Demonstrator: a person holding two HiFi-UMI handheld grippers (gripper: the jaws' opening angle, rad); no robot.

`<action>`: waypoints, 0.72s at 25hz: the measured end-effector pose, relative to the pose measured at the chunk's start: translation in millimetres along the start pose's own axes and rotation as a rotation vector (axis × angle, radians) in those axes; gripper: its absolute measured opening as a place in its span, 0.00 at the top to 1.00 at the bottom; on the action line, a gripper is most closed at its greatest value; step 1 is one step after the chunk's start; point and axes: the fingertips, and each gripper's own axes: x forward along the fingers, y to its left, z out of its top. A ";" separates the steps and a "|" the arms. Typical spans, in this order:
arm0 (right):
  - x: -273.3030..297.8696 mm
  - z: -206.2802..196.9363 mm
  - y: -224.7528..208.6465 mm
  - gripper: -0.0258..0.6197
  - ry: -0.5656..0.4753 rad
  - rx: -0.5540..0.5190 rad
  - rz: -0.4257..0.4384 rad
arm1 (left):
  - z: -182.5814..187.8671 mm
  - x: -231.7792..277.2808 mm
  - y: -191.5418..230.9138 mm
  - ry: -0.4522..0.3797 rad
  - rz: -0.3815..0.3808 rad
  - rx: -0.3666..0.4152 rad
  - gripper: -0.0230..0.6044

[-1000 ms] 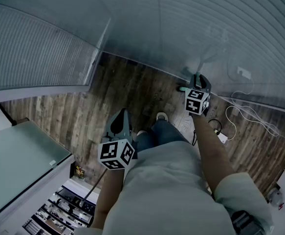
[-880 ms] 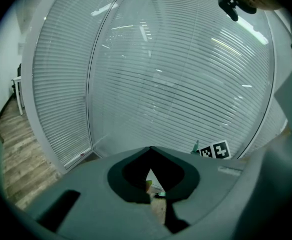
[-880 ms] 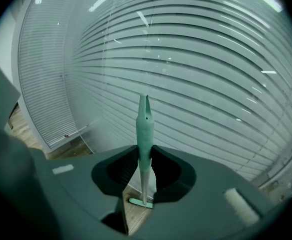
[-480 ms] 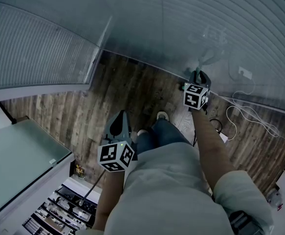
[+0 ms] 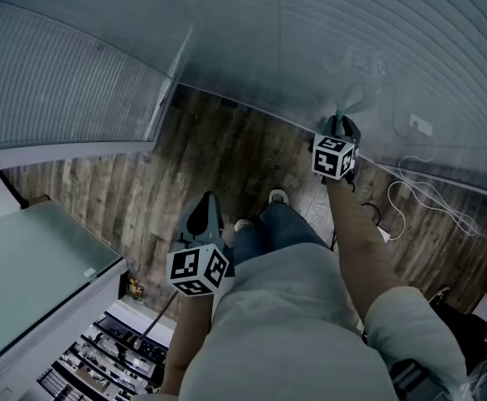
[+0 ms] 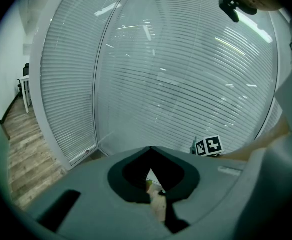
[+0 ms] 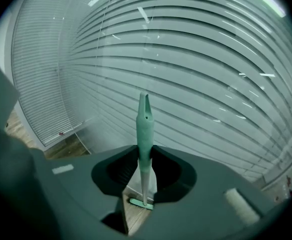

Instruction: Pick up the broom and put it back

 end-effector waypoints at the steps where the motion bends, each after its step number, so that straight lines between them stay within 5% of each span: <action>1: 0.5 -0.7 -0.3 0.82 0.002 0.001 -0.002 | -0.5 -0.6 0.0 0.000 0.002 0.000 0.96; 18: 1.3 -3.9 0.4 0.75 0.025 -0.002 -0.016 | 0.4 -4.8 11.4 0.001 0.004 -0.005 0.96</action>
